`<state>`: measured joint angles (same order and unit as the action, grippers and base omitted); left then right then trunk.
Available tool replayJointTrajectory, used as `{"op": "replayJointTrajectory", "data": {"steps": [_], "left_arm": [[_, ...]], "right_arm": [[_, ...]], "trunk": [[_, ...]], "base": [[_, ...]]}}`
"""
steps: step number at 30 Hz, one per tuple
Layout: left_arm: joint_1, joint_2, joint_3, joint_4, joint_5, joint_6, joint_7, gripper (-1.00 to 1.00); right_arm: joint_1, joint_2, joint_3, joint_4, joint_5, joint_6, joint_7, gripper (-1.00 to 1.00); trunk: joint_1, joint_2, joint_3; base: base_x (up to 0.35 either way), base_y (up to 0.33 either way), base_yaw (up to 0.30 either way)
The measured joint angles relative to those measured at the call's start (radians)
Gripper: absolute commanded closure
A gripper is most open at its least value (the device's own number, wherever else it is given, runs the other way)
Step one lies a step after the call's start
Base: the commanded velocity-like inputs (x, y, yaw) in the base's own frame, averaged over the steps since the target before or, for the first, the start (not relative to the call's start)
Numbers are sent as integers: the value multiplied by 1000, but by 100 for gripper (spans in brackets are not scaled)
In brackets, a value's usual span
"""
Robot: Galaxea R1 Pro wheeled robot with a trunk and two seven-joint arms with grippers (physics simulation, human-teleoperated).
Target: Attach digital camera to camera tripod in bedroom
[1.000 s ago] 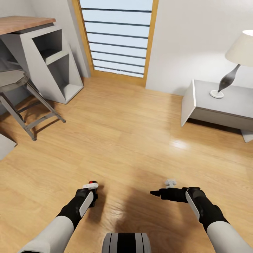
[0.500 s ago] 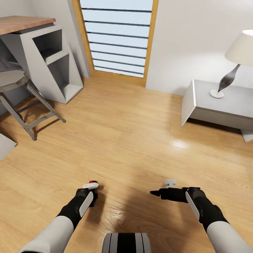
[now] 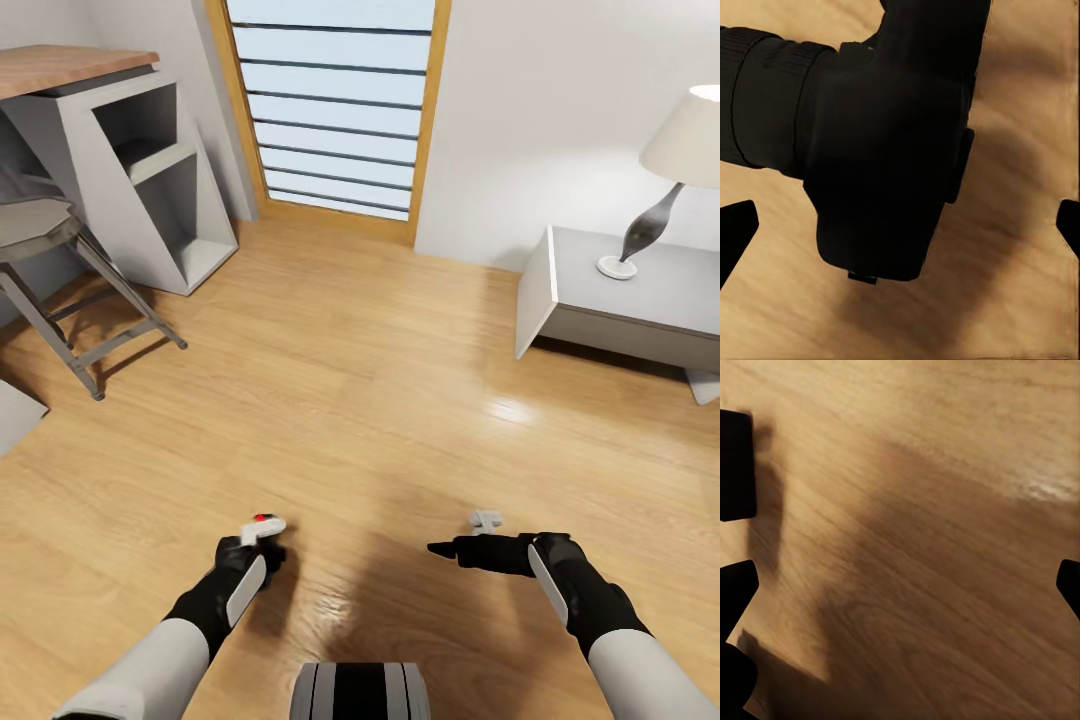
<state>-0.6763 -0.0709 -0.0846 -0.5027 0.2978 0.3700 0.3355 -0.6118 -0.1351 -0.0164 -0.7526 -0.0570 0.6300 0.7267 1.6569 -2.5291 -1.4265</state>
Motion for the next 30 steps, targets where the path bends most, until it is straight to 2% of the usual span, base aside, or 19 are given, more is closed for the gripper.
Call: {"op": "replayJointTrajectory", "data": {"steps": [4,9,18,24,30], "left_arm": [[0,2,-38,32,-16,-27,-67,-100],[0,10,-69,57,-40,-64,-116,-100],[0,15,-80,108,-49,-149,-133,-100],[0,17,-82,136,-51,-169,-133,-100],[0,30,-81,160,-45,-177,-121,-100]], "right_arm": [[0,0,0,0,0,0,0,-100],[0,0,0,0,0,-1,0,-100],[0,0,0,0,0,-1,-2,-100],[0,0,0,0,0,-1,-3,-100],[0,0,0,0,0,-1,-3,-100]], "trunk": [[0,0,0],[0,0,0],[0,0,0],[0,0,0],[0,0,0]], "base": [[0,0,0],[0,0,0],[0,0,0],[0,0,0],[0,0,0]]}}
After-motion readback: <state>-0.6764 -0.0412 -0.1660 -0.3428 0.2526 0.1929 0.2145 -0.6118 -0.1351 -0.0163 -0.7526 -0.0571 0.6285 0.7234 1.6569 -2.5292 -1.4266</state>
